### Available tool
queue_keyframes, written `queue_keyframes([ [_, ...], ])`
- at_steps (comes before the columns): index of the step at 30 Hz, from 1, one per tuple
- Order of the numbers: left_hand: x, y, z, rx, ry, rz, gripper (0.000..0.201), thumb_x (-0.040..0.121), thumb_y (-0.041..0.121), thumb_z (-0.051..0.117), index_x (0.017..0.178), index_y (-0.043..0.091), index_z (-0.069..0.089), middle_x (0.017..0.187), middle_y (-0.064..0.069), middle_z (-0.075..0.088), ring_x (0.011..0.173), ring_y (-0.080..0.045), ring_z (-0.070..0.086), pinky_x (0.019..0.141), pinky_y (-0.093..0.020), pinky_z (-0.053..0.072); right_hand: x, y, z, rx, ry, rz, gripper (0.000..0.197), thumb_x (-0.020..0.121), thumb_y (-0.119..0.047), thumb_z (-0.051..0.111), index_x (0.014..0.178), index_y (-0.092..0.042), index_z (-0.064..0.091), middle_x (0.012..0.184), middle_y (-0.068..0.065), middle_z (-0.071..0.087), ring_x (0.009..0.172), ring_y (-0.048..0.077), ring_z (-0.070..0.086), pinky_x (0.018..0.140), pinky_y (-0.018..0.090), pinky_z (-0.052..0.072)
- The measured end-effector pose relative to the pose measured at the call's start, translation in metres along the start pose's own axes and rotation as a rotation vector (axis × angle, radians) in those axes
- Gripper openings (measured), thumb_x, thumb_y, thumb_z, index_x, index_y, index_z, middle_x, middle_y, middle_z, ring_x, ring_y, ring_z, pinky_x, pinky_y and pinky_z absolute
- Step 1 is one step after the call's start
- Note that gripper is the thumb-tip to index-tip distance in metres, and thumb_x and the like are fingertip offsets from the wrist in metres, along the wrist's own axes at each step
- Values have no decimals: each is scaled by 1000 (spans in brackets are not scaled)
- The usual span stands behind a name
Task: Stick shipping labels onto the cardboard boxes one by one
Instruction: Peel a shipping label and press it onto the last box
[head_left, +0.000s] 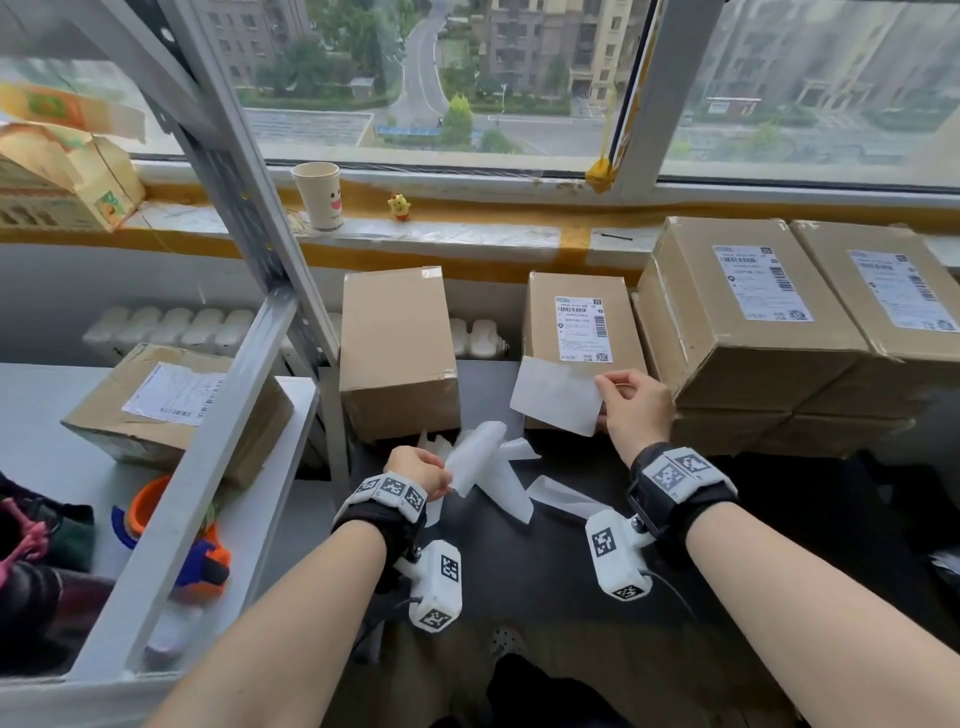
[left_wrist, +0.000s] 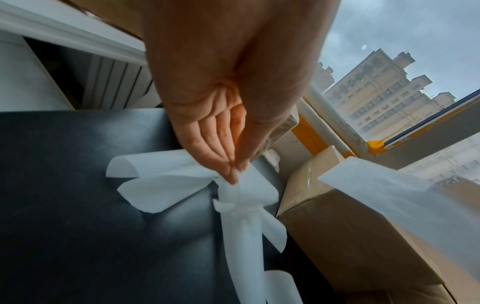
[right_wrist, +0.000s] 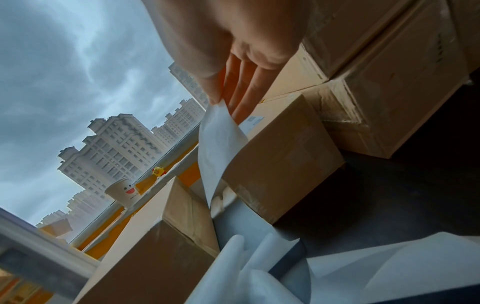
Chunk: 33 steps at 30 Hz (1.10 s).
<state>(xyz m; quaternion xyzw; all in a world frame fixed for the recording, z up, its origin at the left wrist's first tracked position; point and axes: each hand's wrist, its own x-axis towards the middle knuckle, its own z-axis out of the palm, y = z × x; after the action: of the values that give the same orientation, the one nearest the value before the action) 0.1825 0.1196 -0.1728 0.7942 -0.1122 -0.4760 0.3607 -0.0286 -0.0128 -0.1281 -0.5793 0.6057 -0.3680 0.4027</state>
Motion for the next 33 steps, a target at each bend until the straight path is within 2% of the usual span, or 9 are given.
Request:
queue_keyframes([
  [4, 10, -13, 10, 56, 22, -4, 17, 79, -10, 62, 93, -1, 61, 74, -15, 59, 60, -26, 60, 63, -32, 57, -9, 7, 5, 10, -39, -15, 18, 80, -27, 67, 64, -35, 62, 79, 3, 72, 78, 24, 70, 74, 48, 58],
  [7, 13, -16, 10, 161, 45, 35, 23, 78, 0, 69, 101, 1, 66, 91, -16, 65, 83, -30, 64, 87, -41, 55, -15, 7, 9, -6, -55, -29, 19, 81, -24, 66, 64, -33, 61, 78, 3, 72, 77, 24, 70, 74, 47, 58],
  [9, 9, -12, 6, 244, 70, 61, 22, 79, 7, 71, 101, 5, 68, 105, -14, 66, 100, -30, 63, 93, -37, 52, -19, 4, 10, -15, -64, -41, 21, 82, -23, 67, 64, -34, 61, 77, 2, 71, 77, 23, 69, 73, 47, 58],
  [14, -12, 9, -4, 340, 78, 138, 14, 84, 11, 65, 96, 6, 71, 106, -13, 67, 105, -29, 60, 82, -27, 44, -26, -8, 15, -28, -92, -102, 19, 81, -25, 67, 65, -33, 62, 74, 0, 70, 76, 23, 69, 72, 47, 58],
  [18, -29, 43, -5, 158, 6, 258, 17, 85, 15, 65, 68, 14, 66, 83, -13, 68, 74, -23, 59, 77, -32, 52, -34, -30, 24, -54, -133, -210, 5, 83, -26, 67, 79, -23, 70, 79, 3, 70, 79, 25, 68, 73, 47, 57],
  [22, -53, 83, -5, -41, -57, 305, 28, 93, 22, 56, 68, 8, 58, 68, -8, 59, 59, -17, 55, 53, -21, 48, -47, -52, 28, -168, -167, -363, 14, 87, -25, 65, 91, -13, 71, 92, 7, 71, 82, 15, 61, 78, 34, 55],
  [27, -63, 104, -13, -122, -60, 303, 31, 91, 31, 58, 71, 7, 59, 72, -8, 61, 64, -22, 59, 77, -37, 53, -65, -72, 29, -217, -211, -553, 13, 87, -22, 65, 91, -12, 73, 87, 6, 74, 78, 17, 66, 74, 34, 55],
  [31, -64, 100, -24, -112, -34, 329, 27, 86, 32, 65, 70, 9, 61, 73, -9, 65, 65, -22, 61, 57, -27, 47, -75, -70, 32, -259, -243, -685, 12, 84, -21, 68, 87, -11, 73, 82, 6, 74, 73, 20, 68, 69, 41, 56],
  [33, -66, 95, -28, -75, -36, 342, 24, 85, 29, 67, 71, 9, 62, 74, -9, 66, 63, -19, 62, 55, -25, 47, -79, -67, 32, -275, -251, -721, 11, 83, -22, 69, 86, -12, 74, 81, 5, 74, 71, 20, 68, 68, 41, 57],
])
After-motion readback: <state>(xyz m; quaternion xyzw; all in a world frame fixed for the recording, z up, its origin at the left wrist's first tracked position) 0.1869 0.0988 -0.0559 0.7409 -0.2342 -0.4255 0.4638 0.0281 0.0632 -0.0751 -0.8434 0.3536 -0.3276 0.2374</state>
